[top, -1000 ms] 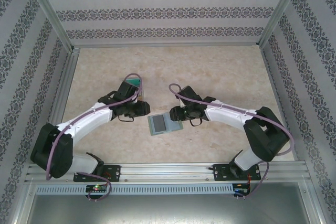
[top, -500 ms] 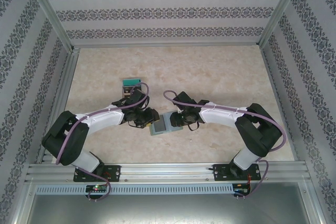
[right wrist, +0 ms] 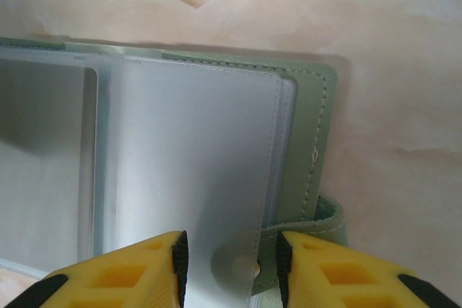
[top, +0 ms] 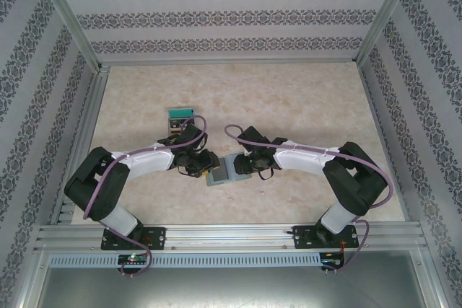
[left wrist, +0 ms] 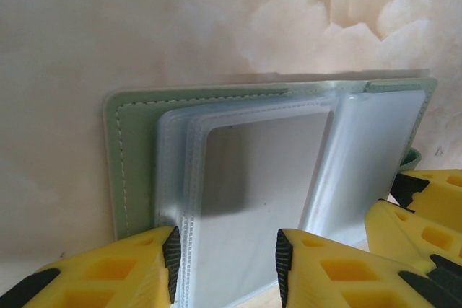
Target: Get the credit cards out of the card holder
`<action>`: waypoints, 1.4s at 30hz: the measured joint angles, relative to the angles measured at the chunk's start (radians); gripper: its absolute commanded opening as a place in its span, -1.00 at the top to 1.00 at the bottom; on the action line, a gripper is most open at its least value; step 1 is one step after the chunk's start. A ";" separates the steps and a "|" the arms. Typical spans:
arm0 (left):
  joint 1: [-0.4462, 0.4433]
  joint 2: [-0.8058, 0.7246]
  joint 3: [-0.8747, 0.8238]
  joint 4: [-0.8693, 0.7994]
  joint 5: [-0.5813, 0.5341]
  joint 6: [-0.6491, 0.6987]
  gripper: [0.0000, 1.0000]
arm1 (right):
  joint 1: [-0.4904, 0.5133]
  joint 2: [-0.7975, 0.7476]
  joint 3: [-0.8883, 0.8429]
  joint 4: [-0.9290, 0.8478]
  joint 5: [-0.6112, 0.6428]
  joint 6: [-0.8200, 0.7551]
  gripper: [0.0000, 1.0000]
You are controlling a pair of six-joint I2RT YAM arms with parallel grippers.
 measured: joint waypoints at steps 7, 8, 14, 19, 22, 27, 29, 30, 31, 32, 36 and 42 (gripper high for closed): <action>-0.010 0.001 0.010 0.005 0.005 0.000 0.17 | 0.000 0.004 0.000 0.003 0.003 0.000 0.18; -0.013 0.002 0.013 0.008 0.008 0.001 0.17 | 0.000 0.004 0.000 0.003 0.003 0.000 0.18; -0.014 0.024 0.025 0.021 0.027 0.001 0.18 | 0.000 0.005 0.000 0.004 0.003 0.000 0.17; -0.019 0.031 0.036 0.020 0.026 0.001 0.18 | 0.000 0.006 0.000 0.005 0.003 0.000 0.16; -0.019 0.029 0.041 0.005 0.012 0.005 0.18 | 0.000 0.006 0.000 0.006 0.003 0.001 0.16; -0.019 0.014 0.049 -0.039 -0.021 0.014 0.20 | 0.000 0.007 0.000 0.006 0.003 0.001 0.16; -0.019 0.014 0.049 -0.047 -0.028 0.017 0.20 | 0.000 0.008 0.000 0.007 0.003 0.001 0.16; -0.019 0.014 0.049 -0.048 -0.029 0.017 0.20 | 0.000 0.008 0.000 0.007 0.003 0.001 0.16; -0.019 0.014 0.049 -0.049 -0.030 0.017 0.20 | 0.000 0.008 0.000 0.007 0.003 0.001 0.16; -0.019 0.014 0.049 -0.050 -0.030 0.019 0.20 | 0.000 0.008 0.000 0.007 0.003 0.001 0.16; -0.020 0.019 0.051 -0.059 -0.030 0.021 0.21 | 0.000 0.008 0.000 0.007 0.003 0.001 0.16; -0.020 0.021 0.058 -0.089 -0.037 0.029 0.21 | 0.000 0.008 0.000 0.007 0.003 0.001 0.15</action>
